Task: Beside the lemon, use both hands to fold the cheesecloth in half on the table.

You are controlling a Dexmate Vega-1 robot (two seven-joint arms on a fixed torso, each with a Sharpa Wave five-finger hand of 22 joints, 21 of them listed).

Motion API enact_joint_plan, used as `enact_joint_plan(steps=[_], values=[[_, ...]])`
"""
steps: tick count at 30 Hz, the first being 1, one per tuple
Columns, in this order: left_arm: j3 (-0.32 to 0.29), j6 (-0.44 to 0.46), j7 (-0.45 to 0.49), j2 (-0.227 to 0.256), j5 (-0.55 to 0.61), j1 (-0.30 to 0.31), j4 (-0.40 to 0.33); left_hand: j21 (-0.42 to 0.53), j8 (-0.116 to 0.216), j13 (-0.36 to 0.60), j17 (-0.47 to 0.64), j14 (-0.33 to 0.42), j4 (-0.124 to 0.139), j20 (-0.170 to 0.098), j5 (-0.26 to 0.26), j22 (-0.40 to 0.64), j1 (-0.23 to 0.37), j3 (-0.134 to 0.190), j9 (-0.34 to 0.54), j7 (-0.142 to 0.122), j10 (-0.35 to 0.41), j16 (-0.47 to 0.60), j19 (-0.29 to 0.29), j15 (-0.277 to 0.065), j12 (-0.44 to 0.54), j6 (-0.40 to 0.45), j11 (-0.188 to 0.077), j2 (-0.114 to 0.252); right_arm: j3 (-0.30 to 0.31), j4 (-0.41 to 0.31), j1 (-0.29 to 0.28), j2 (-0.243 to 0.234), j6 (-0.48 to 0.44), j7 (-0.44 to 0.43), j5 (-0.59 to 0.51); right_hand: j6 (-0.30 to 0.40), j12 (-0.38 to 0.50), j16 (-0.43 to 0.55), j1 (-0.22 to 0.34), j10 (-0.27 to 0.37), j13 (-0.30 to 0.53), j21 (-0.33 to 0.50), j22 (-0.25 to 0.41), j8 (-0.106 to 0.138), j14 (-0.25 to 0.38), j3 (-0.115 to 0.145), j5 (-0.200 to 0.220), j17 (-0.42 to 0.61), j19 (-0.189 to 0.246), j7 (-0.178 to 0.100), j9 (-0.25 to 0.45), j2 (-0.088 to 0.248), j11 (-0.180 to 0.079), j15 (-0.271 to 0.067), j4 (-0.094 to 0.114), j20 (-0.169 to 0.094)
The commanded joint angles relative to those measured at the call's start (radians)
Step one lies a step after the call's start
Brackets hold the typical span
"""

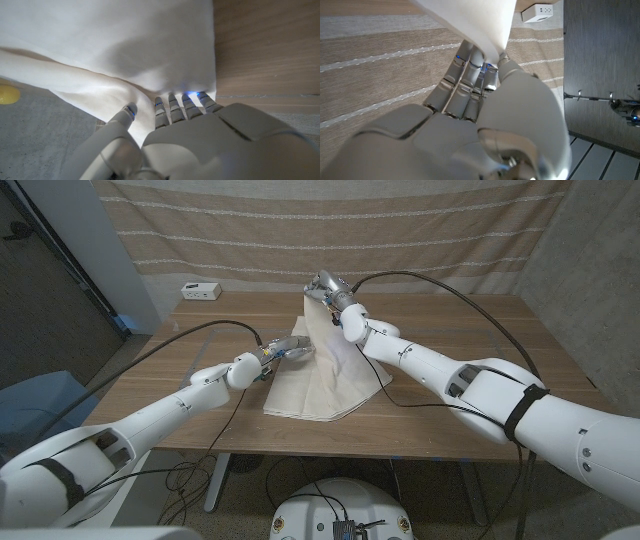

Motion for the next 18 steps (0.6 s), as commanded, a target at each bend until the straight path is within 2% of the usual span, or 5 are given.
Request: enact_joint_plan(steps=[1, 7, 11, 15, 18], values=[[-0.014, 0.025, 0.004, 0.018, -0.009, 0.027, -0.03, 0.006, -0.002, 0.003, 0.002, -0.007, 0.004, 0.01, 0.006, 0.0, 0.0, 0.008, -0.001, 0.005, -0.01, -0.001, 0.008, -0.051, -0.002, -0.005, 0.003, 0.021, -0.256, 0.299, 0.147, 0.121, -0.169, 0.168, 0.107, -0.022, -0.021, -0.086, 0.018, -0.033, -0.013, 0.021, -0.014, -0.028, -0.022, 0.001, 0.004, -0.051, -0.036, -0.022, -0.009, 0.014, -0.01, -0.084, -0.012, -0.133], [-0.018, 0.029, 0.006, 0.022, -0.01, 0.034, -0.038, 0.005, 0.004, 0.001, 0.003, 0.001, 0.005, 0.011, 0.006, 0.0, -0.001, 0.009, -0.001, 0.004, -0.006, 0.004, 0.01, -0.048, 0.003, 0.003, 0.004, 0.021, -0.344, 0.299, 0.184, 0.128, -0.224, 0.305, 0.165, -0.156, -0.123, -0.381, 0.093, -0.22, -0.063, 0.097, -0.062, -0.131, -0.157, -0.012, -0.007, -0.246, -0.14, -0.093, -0.041, -0.018, -0.005, -0.094, -0.03, -0.12], [-0.019, 0.026, 0.01, 0.023, -0.008, 0.035, -0.039, 0.005, 0.007, 0.001, 0.003, 0.013, 0.008, 0.01, 0.006, 0.0, -0.003, 0.009, -0.002, 0.0, -0.004, 0.008, 0.013, -0.047, 0.005, 0.01, -0.004, 0.021, -0.371, 0.299, 0.195, 0.129, -0.237, 0.35, 0.164, -0.438, -0.278, -0.607, -0.199, -0.417, -0.13, 0.07, -0.113, -0.167, -0.401, -0.103, -0.013, -0.432, -0.29, -0.205, -0.078, -0.014, -0.018, -0.024, 0.119, 0.012], [-0.023, 0.03, 0.015, 0.027, -0.006, 0.039, -0.05, 0.005, 0.009, 0.001, 0.004, 0.016, 0.009, 0.011, 0.007, 0.0, -0.003, 0.01, -0.002, 0.0, 0.001, 0.008, 0.014, -0.05, 0.008, 0.017, -0.006, 0.022, -0.337, 0.299, 0.188, 0.12, -0.236, 0.344, 0.196, -0.661, -0.293, -0.604, -0.503, -0.515, -0.155, 0.013, -0.114, -0.165, -0.519, -0.224, -0.01, -0.476, -0.38, -0.206, -0.096, -0.04, -0.004, 0.027, 0.263, 0.102], [-0.033, 0.039, 0.025, 0.037, -0.005, 0.05, -0.072, 0.004, 0.012, 0.001, 0.004, 0.021, 0.01, 0.011, 0.007, 0.0, -0.004, 0.011, -0.002, 0.001, 0.015, 0.009, 0.015, -0.05, 0.014, 0.026, -0.006, 0.022, -0.304, 0.299, 0.183, 0.112, -0.233, 0.34, 0.225, -0.746, -0.288, -0.607, -0.64, -0.545, -0.163, -0.014, -0.114, -0.166, -0.559, -0.274, -0.001, -0.493, -0.408, -0.192, -0.102, -0.034, 0.011, 0.056, 0.297, 0.134]])
